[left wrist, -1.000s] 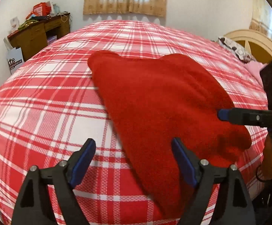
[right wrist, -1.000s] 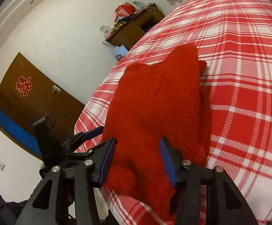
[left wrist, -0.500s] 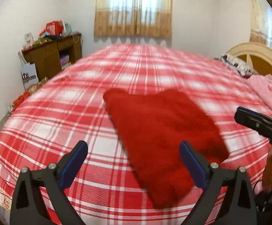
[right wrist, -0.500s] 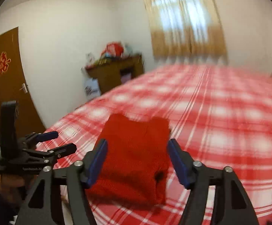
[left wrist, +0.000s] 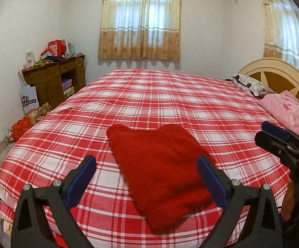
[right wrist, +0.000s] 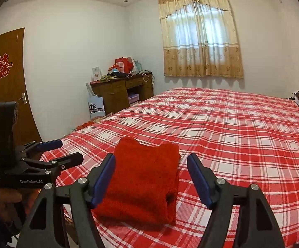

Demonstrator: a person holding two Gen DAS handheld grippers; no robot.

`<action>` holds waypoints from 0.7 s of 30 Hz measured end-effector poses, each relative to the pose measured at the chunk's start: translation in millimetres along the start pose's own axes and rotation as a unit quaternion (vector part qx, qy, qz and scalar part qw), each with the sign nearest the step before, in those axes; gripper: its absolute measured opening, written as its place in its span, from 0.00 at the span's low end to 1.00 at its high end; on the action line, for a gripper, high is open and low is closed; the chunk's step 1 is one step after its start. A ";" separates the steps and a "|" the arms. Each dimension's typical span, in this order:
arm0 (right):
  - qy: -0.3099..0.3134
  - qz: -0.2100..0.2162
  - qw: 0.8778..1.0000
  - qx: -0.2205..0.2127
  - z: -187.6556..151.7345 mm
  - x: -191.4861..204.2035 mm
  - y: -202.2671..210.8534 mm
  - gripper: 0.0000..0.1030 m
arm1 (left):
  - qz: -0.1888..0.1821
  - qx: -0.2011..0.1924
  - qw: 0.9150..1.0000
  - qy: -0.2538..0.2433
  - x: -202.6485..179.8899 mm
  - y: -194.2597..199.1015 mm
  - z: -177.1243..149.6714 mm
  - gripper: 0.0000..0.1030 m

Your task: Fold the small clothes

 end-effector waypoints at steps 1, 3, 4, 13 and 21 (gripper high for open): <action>0.000 0.001 1.000 0.000 0.2 0.6 0.4 0.70 | 0.000 0.000 1.000 0.000 -0.3 -0.1 0.0 0.98; 0.002 0.001 1.000 0.002 -0.8 2.1 0.7 0.70 | -0.002 0.000 1.000 0.000 -0.4 -0.4 -0.1 0.98; 0.003 0.000 1.000 0.001 -0.9 2.7 1.6 0.70 | -0.001 0.000 1.000 0.001 -0.9 0.3 0.0 0.98; 0.001 0.004 1.000 0.003 -1.7 4.1 2.2 0.70 | 0.000 -0.002 1.000 0.003 -2.7 2.8 0.5 0.98; -0.001 0.004 1.000 0.003 -2.3 6.9 2.7 0.70 | -0.001 0.000 1.000 0.002 -2.9 3.5 -1.3 0.98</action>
Point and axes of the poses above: each gripper's, at about its wrist camera, not at the fingertips, and y roughly against the way its jaws point, x to its left, z to its top, the point moved 9 cm from there along -y, roughly the way its jaws point, and after that the axes turned 11 degrees about z, right-handed, at the moved point
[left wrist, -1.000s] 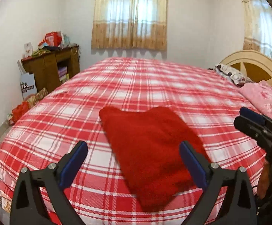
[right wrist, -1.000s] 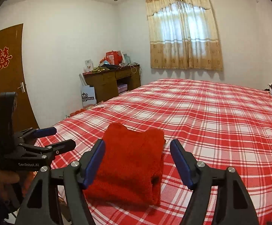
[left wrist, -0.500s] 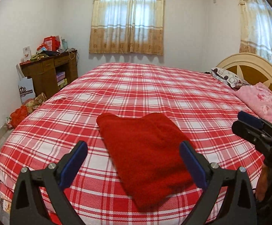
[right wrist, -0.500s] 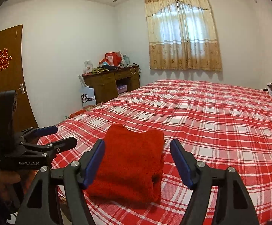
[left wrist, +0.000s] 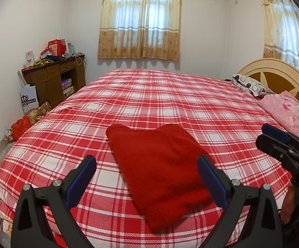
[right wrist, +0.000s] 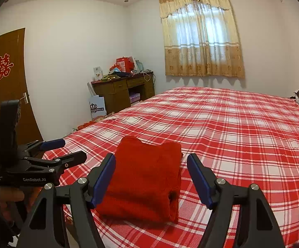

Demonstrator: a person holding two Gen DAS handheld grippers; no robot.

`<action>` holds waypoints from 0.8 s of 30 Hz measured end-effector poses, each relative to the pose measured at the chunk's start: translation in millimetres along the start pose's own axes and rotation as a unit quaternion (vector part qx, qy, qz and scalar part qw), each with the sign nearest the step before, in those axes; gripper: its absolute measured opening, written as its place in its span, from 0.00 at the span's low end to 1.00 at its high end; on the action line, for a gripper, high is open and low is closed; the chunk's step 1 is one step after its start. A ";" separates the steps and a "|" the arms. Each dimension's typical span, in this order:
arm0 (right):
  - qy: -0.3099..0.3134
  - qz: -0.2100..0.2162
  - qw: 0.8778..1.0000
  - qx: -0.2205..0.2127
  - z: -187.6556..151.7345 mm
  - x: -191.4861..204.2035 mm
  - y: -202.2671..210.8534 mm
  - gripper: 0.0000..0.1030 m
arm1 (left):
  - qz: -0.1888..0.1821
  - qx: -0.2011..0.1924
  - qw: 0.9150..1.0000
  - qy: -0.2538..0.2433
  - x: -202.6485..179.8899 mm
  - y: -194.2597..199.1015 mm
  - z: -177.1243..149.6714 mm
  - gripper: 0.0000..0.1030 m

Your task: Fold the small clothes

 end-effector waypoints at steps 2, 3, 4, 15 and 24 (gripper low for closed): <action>0.000 0.000 1.000 0.000 -0.7 0.2 0.3 0.70 | 0.001 -0.001 1.000 0.000 0.3 0.5 0.3 0.98; 0.000 0.000 1.000 0.000 -1.0 0.4 0.4 0.70 | 0.000 0.000 1.000 0.000 0.0 0.1 0.1 0.98; -0.001 0.000 1.000 0.000 -1.1 0.5 0.5 0.70 | 0.001 0.000 1.000 0.000 0.0 0.1 0.1 0.98; -0.005 0.000 1.000 -0.004 -0.8 -1.4 1.9 0.70 | 0.001 0.000 1.000 -0.001 -0.4 -0.1 -0.1 0.98; -0.006 0.001 1.000 0.001 -3.9 -0.2 -0.6 0.70 | 0.000 0.001 1.000 -0.001 -0.3 -0.6 -1.2 0.98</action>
Point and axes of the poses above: each gripper's, at about its wrist camera, not at the fingertips, and y roughly against the way its jaws point, x to its left, z to its top, the point moved 9 cm from there along -y, roughly the way its jaws point, and after that the axes turned 11 degrees about z, right-handed, at the moved point
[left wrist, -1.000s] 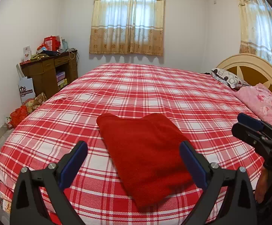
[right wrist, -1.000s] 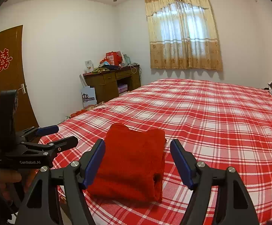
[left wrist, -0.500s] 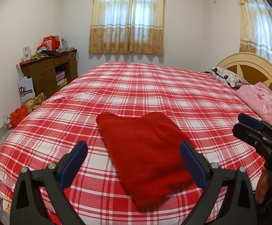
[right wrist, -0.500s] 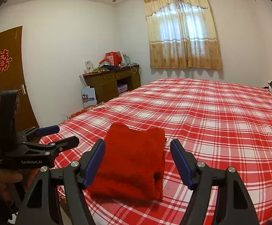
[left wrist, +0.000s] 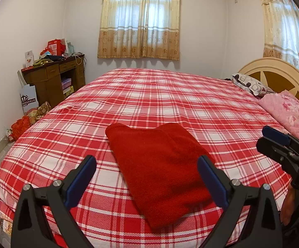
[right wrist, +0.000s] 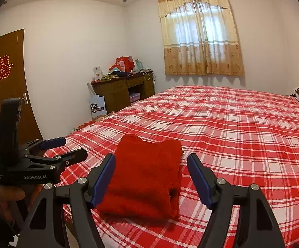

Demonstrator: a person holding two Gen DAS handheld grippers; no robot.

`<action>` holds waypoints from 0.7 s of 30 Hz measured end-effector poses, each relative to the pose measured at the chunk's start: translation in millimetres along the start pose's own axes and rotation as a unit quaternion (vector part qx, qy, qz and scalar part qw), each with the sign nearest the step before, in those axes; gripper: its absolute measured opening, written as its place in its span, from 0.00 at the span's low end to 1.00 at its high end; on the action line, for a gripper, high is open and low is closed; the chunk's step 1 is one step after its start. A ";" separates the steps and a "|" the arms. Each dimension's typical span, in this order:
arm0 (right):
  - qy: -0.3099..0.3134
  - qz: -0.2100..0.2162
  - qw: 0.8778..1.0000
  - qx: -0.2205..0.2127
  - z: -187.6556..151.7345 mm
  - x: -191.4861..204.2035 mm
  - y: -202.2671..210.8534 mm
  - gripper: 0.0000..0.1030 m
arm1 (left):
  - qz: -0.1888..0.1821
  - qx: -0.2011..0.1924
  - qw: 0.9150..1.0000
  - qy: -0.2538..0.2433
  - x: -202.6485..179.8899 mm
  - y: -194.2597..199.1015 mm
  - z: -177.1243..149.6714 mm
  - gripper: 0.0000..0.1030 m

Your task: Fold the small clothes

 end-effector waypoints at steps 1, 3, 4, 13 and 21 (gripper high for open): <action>0.000 0.000 1.000 -0.001 0.0 0.3 0.1 0.70 | 0.001 0.000 1.000 0.000 0.0 0.0 -0.1 0.98; 0.000 0.000 1.000 -0.001 0.3 0.3 -0.6 0.70 | 0.000 0.001 1.000 0.000 0.1 -0.3 -0.2 0.98; 0.000 0.000 1.000 0.000 0.0 0.4 -0.8 0.70 | 0.000 0.001 1.000 0.000 0.3 -0.4 -0.3 0.98; -0.001 0.001 1.000 0.000 0.0 0.4 -0.9 0.70 | -0.001 0.006 1.000 -0.003 -1.4 -2.2 -2.0 0.98; 0.001 -0.001 1.000 -0.012 1.5 1.9 1.4 0.70 | 0.004 0.000 1.000 -0.005 0.1 -0.5 1.2 1.00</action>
Point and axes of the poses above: each gripper's, at about its wrist camera, not at the fingertips, and y roughly against the way its jaws point, x to its left, z to its top, the point moved 9 cm from there along -y, roughly the way its jaws point, and after that the axes turned 11 degrees about z, right-handed, at the moved point
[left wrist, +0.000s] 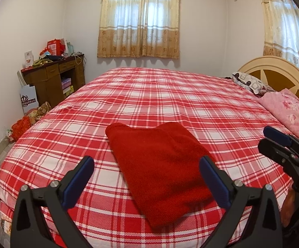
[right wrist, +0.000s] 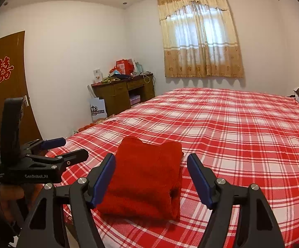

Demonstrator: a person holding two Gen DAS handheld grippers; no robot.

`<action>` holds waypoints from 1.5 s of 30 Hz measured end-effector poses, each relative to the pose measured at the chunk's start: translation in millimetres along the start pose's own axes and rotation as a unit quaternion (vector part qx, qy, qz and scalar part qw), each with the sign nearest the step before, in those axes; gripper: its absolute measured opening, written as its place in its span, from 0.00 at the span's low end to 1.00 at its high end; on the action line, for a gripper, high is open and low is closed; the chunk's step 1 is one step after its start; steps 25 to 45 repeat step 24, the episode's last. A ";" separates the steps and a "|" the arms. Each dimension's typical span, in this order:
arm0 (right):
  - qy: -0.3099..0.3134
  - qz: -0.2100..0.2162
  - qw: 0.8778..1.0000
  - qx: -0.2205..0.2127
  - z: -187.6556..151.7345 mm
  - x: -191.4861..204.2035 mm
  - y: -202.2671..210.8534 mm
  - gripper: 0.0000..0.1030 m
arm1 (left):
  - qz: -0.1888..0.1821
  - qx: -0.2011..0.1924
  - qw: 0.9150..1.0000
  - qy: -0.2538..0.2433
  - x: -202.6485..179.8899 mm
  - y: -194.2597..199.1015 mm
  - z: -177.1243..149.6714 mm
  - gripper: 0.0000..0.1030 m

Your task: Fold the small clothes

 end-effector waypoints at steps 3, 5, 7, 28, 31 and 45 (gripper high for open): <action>0.001 -0.001 1.000 -0.003 0.6 0.6 0.7 0.70 | 0.001 -0.002 1.000 0.003 0.9 0.9 2.2 1.00; 0.003 -0.001 1.000 -0.002 0.2 1.4 -0.1 0.70 | -0.001 -0.002 1.000 0.009 2.3 1.0 3.1 1.00; 0.005 -0.001 1.000 -0.001 -0.8 2.0 -0.7 0.70 | 0.000 -0.001 1.000 0.011 3.4 -0.6 3.8 1.00; 0.019 0.003 1.000 0.012 -9.7 7.8 -7.8 0.70 | 0.044 0.014 0.999 0.026 26.9 -13.8 -2.3 1.00; 0.019 0.003 1.000 0.012 -9.7 7.8 -7.8 0.70 | 0.044 0.014 0.999 0.026 26.9 -13.8 -2.3 1.00; 0.019 0.003 1.000 0.012 -9.7 7.8 -7.8 0.70 | 0.044 0.014 0.999 0.026 26.9 -13.8 -2.3 1.00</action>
Point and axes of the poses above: each gripper's, at about its wrist camera, not at the fingertips, and y roughly against the way its jaws point, x to its left, z to its top, the point moved 9 cm from there along -y, roughly the way its jaws point, and after that the axes turned 11 degrees about z, right-handed, at the moved point
